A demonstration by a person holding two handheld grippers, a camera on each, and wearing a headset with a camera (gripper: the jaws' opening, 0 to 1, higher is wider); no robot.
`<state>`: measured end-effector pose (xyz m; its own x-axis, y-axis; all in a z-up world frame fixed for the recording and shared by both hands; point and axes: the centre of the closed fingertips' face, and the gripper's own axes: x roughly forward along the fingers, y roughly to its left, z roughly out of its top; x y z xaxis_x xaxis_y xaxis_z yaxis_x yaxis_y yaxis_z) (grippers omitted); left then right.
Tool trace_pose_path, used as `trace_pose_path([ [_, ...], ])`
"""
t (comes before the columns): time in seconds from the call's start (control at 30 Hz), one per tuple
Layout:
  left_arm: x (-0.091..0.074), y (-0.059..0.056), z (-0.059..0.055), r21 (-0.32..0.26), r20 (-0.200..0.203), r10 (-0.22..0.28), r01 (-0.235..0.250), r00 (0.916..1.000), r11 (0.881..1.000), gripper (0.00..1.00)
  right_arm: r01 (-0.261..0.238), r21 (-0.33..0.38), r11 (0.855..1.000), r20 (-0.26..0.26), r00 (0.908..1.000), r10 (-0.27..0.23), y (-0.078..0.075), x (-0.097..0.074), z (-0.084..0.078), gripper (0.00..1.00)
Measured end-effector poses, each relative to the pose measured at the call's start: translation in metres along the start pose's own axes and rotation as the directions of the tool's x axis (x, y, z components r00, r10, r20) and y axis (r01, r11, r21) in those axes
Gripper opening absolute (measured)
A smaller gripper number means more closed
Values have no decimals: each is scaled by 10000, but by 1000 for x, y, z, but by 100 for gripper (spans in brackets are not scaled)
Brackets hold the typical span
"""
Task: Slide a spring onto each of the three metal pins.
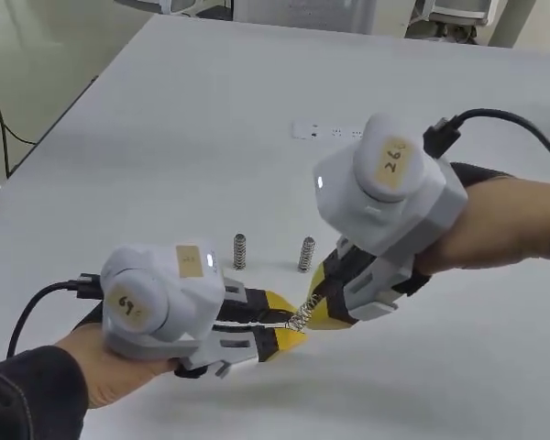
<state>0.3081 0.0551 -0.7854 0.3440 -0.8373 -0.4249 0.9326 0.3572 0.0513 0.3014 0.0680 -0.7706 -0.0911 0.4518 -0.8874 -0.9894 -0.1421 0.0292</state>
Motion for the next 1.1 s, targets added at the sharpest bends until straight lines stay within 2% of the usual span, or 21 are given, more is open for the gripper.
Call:
trace_pose_path([
  [0.1,0,0,0,-41,0,7,-7,10000,10000,7,26,-66,10000,-75,10000,-27,0,0,0,13],
  [0.27,2,-1,1,-137,49,-59,60,10000,9999,7,12,-61,10000,74,10000,-12,1,-1,6,13],
  [0.53,3,-2,1,-236,28,-140,141,9999,9996,7,10,-183,9998,-72,10000,-12,2,0,8,13],
  [0.83,3,-1,0,-130,16,-45,45,10000,9999,8,97,-247,9996,-92,9999,-99,1,0,9,13],
  [1.1,3,0,-3,-231,-116,18,-21,9999,9997,14,252,-209,9995,-129,9996,-255,-3,-2,6,13],
])
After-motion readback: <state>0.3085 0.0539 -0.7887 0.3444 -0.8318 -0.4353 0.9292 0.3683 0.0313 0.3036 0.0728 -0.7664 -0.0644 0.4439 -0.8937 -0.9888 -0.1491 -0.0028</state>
